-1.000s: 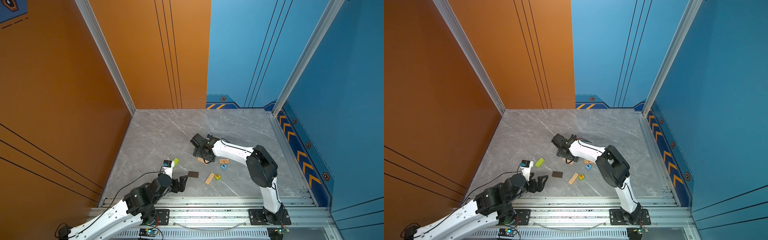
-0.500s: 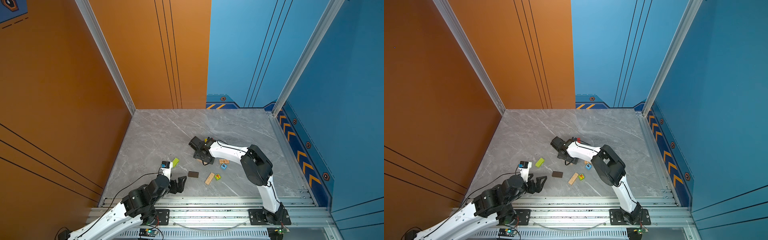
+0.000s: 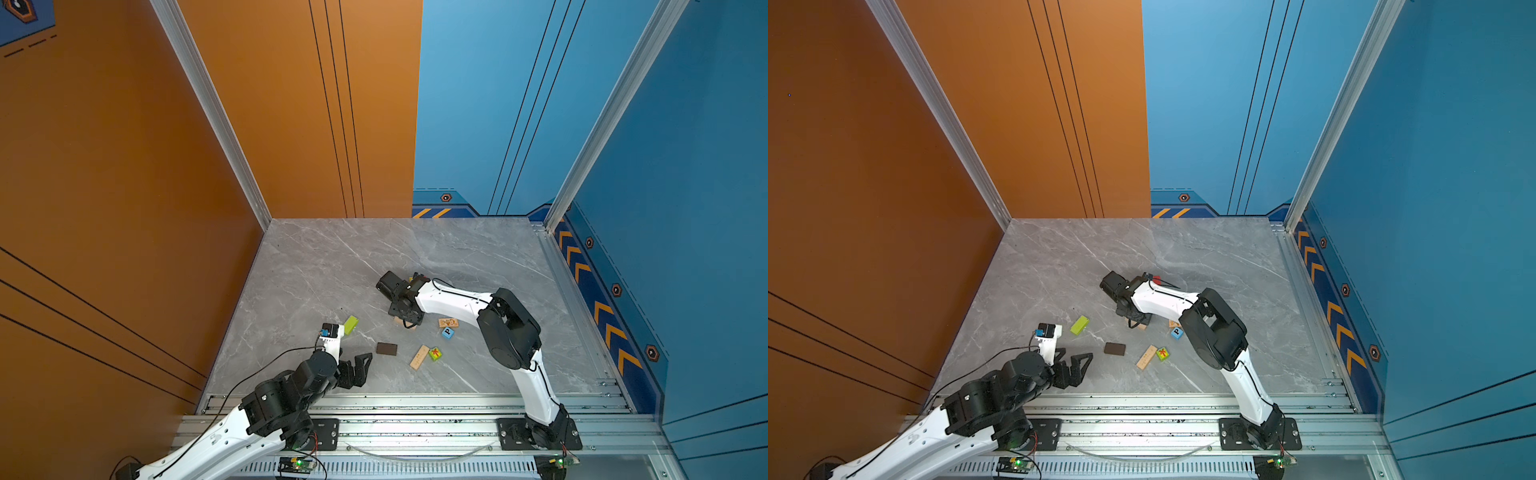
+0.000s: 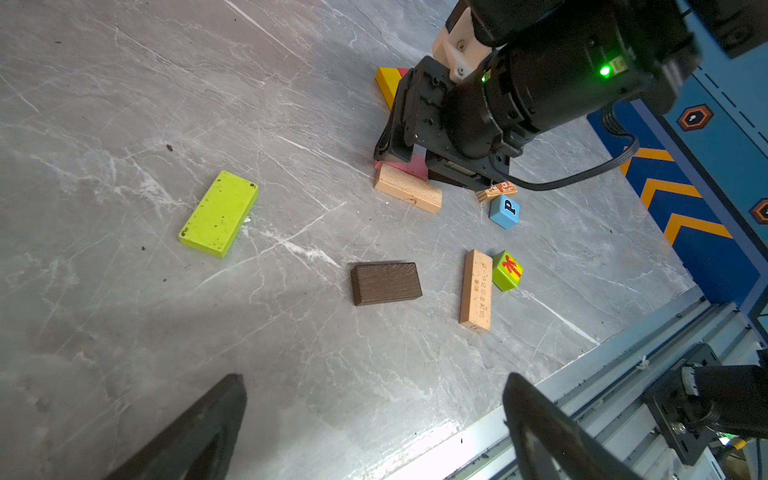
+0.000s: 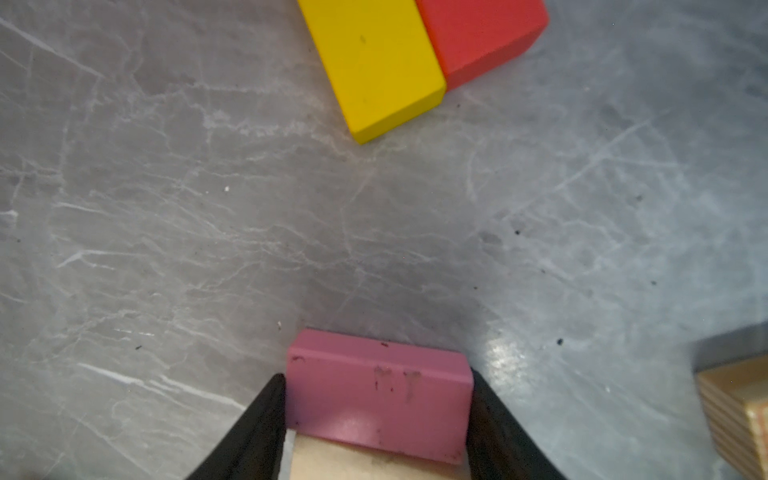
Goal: Build the wood block tower
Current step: 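Lift the pink block and set it across the yellow and red blocks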
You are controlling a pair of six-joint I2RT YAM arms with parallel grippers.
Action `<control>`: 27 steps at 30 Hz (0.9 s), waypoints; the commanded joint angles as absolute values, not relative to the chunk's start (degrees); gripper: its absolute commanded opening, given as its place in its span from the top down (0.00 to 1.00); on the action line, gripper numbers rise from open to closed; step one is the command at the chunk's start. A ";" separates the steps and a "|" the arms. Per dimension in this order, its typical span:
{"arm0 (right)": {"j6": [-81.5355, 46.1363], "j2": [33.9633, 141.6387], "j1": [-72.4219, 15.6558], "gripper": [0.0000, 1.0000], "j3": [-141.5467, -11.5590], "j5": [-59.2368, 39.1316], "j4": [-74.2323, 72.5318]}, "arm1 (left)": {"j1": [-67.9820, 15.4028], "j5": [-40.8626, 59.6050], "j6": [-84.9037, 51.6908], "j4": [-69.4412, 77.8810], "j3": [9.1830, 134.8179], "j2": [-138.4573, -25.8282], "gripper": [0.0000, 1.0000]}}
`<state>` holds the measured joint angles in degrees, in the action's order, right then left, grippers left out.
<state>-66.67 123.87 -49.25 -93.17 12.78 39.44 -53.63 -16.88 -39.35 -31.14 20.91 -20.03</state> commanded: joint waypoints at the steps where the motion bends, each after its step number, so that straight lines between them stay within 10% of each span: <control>1: -62.69 123.94 -48.60 0.43 -93.78 15.72 44.07 | -53.07 -16.30 -39.69 -31.72 20.79 -20.80 0.02; 27: -28.62 134.74 -35.21 0.44 -125.19 8.81 59.68 | -50.29 -15.05 -34.13 -19.34 28.17 -41.12 0.02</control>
<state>-32.73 132.66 -35.03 -123.09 11.73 55.81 -51.40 -15.90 -35.77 -20.53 26.17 -40.53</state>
